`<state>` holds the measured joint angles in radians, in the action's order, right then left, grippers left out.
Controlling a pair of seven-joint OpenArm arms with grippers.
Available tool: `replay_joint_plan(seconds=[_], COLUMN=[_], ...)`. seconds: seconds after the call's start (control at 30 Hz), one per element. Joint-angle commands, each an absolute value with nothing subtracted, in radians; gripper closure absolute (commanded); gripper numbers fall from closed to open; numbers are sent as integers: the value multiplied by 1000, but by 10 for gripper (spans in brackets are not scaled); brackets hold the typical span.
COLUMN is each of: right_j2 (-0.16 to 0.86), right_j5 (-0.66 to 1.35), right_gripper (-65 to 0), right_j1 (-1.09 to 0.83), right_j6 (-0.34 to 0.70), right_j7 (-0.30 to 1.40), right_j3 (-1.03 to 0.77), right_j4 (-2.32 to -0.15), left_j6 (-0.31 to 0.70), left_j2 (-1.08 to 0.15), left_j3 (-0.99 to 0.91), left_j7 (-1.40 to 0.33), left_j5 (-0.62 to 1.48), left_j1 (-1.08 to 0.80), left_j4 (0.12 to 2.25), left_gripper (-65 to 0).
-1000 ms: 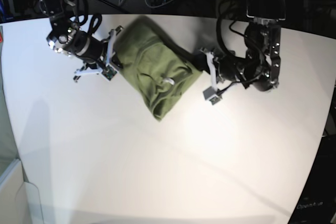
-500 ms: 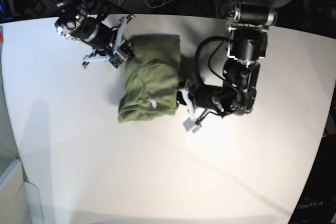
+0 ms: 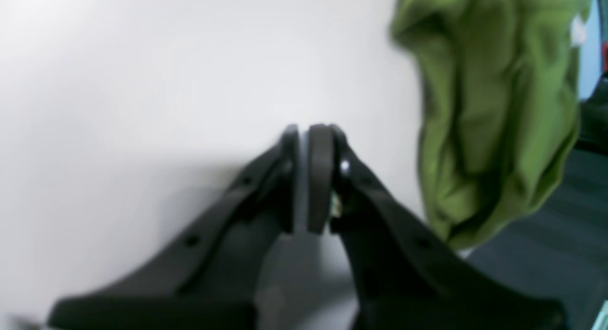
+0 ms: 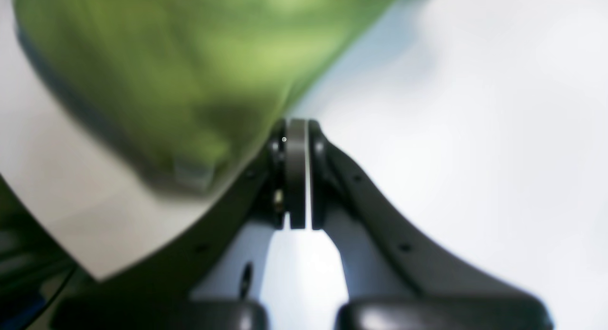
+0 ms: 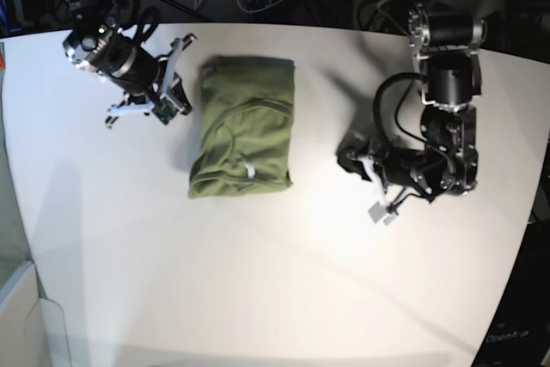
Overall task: Fold the T-shirt properly
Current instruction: 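Press and smooth the bundle's side with the right gripper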
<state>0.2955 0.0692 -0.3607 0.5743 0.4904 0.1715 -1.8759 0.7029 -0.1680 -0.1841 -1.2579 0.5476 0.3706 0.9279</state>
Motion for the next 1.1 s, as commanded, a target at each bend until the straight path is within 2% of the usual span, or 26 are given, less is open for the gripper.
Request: replay_joint_plan(seconds=[0.0, 0.2, 0.3, 0.4, 0.7, 1.07], right_j2=[302, 297, 274, 234, 170, 111], right_j5=[79, 85, 82, 79, 79, 81], right_gripper=[0, 0, 0, 0, 0, 0], right_j1=[-354, -302, -232, -156, 70, 145], right_j6=[570, 576, 653, 685, 698, 698], right_j7=[475, 469, 478, 542, 585, 509], right_j3=[157, 179, 220, 231, 231, 303], right_j4=[-1906, -1931, -1929, -1905, -1676, -1503], left_j6=[698, 698, 698, 698, 698, 698], left_j2=[-177, -226, -245, -251, -248, -245], left_j3=[-180, -236, -249, -257, -257, -257], left_j7=[-1299, -1323, -1320, -1319, -1319, -1317], left_j5=[513, 513, 513, 512, 507, 506], left_j1=[363, 203, 151, 113, 91, 96], left_j4=[961, 1124, 1158, 1164, 1162, 1155], left_gripper=[-42, -42, -42, -42, -42, -42])
